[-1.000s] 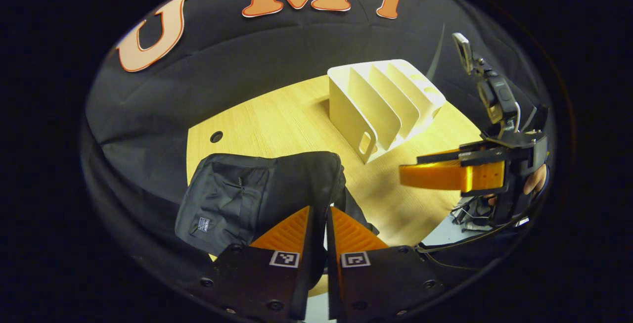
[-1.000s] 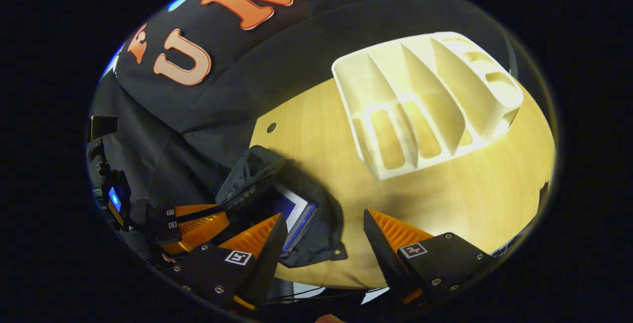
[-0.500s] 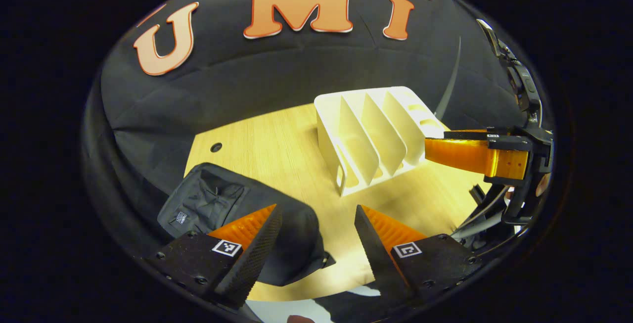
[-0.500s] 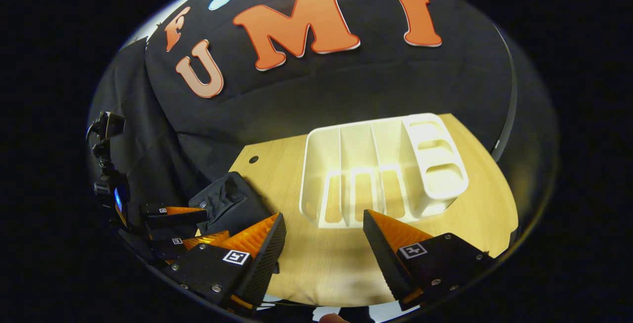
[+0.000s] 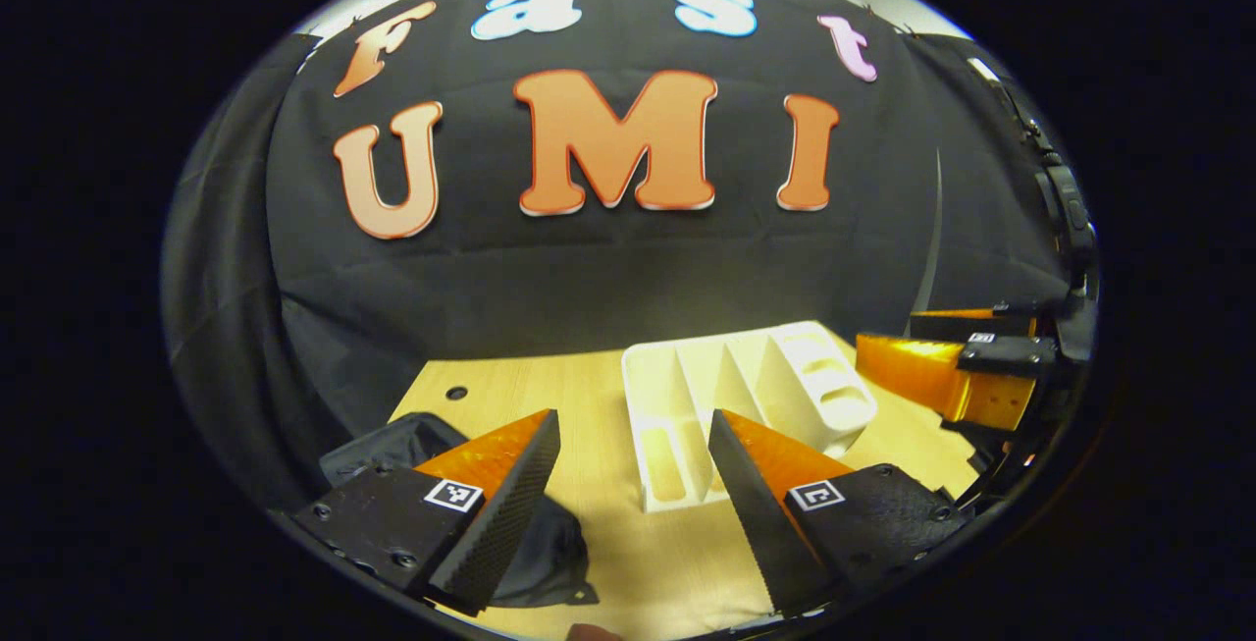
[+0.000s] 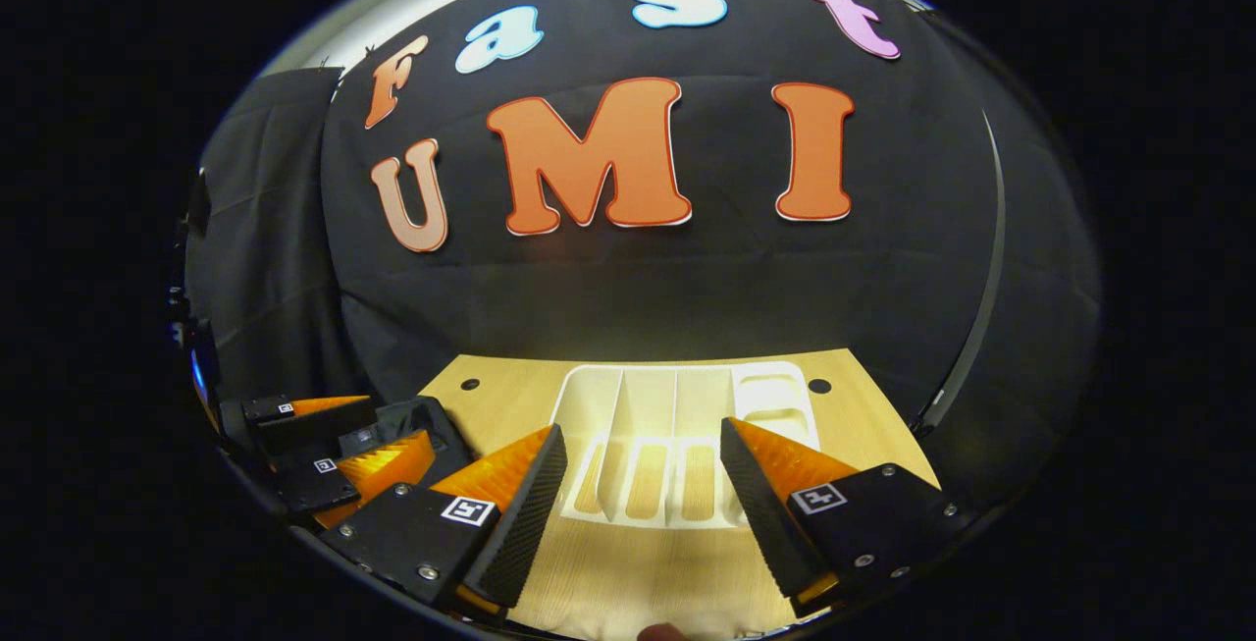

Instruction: Open the schoolbag, grab two books from the bookshelf and put them into the schoolbag.

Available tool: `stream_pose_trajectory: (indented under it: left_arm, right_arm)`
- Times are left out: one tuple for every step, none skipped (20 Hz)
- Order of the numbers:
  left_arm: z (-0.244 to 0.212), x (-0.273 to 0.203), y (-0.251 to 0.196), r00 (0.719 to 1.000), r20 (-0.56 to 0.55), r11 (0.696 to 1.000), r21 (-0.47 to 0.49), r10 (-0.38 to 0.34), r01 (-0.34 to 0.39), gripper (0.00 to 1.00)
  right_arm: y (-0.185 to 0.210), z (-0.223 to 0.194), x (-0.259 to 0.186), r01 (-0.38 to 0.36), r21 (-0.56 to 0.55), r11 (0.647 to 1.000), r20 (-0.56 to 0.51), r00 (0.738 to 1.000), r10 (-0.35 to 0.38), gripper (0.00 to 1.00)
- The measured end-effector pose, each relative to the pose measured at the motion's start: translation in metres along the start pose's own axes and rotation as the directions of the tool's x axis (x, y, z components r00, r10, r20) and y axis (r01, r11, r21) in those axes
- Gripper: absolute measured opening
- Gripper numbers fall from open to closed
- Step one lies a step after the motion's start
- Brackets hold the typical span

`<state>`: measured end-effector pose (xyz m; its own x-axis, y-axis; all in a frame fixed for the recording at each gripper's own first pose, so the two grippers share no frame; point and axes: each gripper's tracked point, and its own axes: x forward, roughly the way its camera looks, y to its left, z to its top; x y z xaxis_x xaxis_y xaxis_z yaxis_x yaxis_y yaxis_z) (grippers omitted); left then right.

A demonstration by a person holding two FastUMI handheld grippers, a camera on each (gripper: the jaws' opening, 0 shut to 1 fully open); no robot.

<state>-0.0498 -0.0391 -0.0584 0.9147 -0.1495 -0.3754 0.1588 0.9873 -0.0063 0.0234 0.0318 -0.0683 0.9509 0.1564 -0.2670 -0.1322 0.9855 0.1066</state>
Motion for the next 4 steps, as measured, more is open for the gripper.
stream_pose_trajectory:
  left_arm:
    - [0.007, -0.005, 0.000, 0.999, 0.050, 1.000, 0.009, -0.007, 0.007, 0.97]
    - [0.012, -0.010, -0.001, 0.996, 0.085, 1.000, 0.021, -0.002, 0.001, 0.97]
    - [0.018, -0.016, -0.004, 0.995, 0.100, 1.000, 0.026, -0.001, -0.002, 0.97]
    - [0.028, -0.018, -0.006, 0.992, 0.123, 1.000, 0.024, 0.014, -0.017, 0.97]
  right_arm:
    - [0.000, 0.006, -0.001, 0.014, -0.023, 1.000, 0.037, 0.999, -0.013, 0.93]
    - [-0.002, 0.011, 0.001, 0.036, -0.045, 0.998, 0.072, 0.997, -0.032, 0.94]
    - [-0.002, 0.013, -0.001, 0.057, -0.053, 0.997, 0.084, 0.995, -0.053, 0.93]
    - [0.004, 0.014, -0.004, 0.051, -0.053, 0.997, 0.098, 0.994, -0.046, 0.93]
